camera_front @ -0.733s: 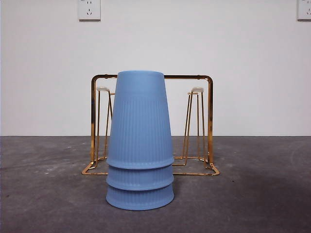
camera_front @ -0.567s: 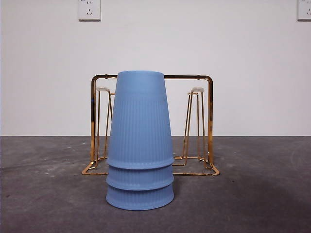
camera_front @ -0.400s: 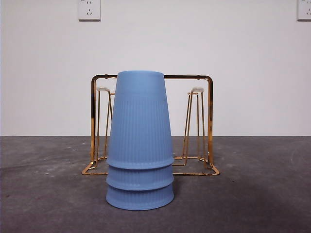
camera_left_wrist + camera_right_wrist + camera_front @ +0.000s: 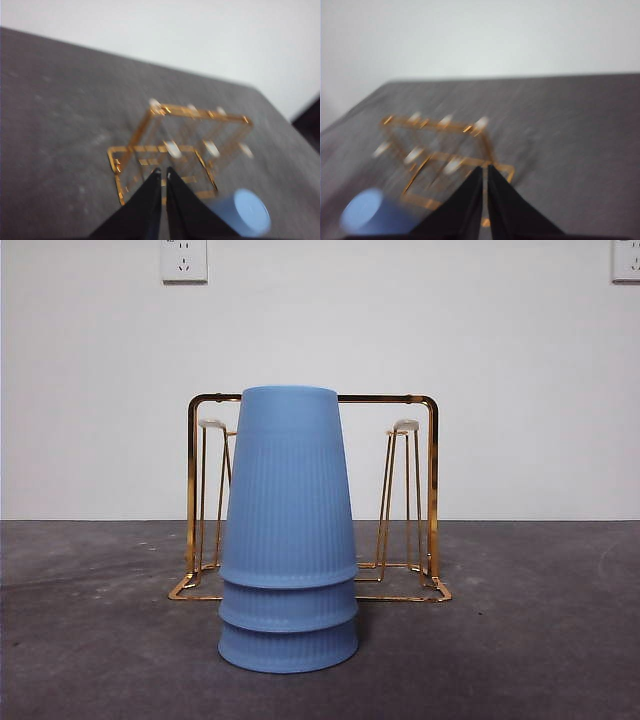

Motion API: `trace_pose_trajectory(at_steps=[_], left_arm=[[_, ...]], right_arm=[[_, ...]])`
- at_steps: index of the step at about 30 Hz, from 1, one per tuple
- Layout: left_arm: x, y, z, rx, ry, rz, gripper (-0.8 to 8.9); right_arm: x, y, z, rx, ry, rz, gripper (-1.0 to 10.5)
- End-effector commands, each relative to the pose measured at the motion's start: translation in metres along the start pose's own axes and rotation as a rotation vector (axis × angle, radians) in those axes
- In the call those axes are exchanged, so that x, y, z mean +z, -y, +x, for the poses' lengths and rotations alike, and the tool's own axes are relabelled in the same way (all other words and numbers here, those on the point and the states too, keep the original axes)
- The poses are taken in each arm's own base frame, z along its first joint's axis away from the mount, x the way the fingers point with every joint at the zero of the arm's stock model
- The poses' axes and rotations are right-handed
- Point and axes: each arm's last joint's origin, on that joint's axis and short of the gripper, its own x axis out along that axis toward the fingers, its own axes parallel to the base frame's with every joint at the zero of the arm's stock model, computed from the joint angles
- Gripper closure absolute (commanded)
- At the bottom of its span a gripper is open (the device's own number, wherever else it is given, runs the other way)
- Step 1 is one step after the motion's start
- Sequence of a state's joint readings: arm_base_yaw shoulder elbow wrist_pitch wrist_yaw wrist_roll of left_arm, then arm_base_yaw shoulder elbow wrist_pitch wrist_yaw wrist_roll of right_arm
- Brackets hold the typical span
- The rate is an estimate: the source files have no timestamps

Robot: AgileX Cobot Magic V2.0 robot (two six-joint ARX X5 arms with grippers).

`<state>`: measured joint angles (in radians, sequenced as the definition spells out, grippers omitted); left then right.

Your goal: Pick the top cup and place it on cupholder, pick up the mid cup and place it on cupholder, last pick the bottom cup and place it on cupholder.

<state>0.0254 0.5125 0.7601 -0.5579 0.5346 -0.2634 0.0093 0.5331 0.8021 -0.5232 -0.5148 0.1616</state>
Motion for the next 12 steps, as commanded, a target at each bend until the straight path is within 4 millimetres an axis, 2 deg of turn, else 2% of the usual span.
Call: trace_pose_trajectory(at_steps=[1, 7, 12], left_arm=[[0.012, 0.006, 0.004, -0.051, -0.09, 0.112, 8.05], [0.022, 0.022, 0.011, -0.159, -0.232, 0.177, 8.05], [0.019, 0.034, 0.015, -0.249, -0.294, 0.202, 8.05]], right_arm=[[0.009, -0.005, 0.007, 0.088, -0.075, -0.083, 9.4], [0.012, -0.02, 0.026, 0.251, -0.204, -0.125, 9.4], [0.006, -0.036, 0.039, 0.38, -0.283, -0.15, 9.4]])
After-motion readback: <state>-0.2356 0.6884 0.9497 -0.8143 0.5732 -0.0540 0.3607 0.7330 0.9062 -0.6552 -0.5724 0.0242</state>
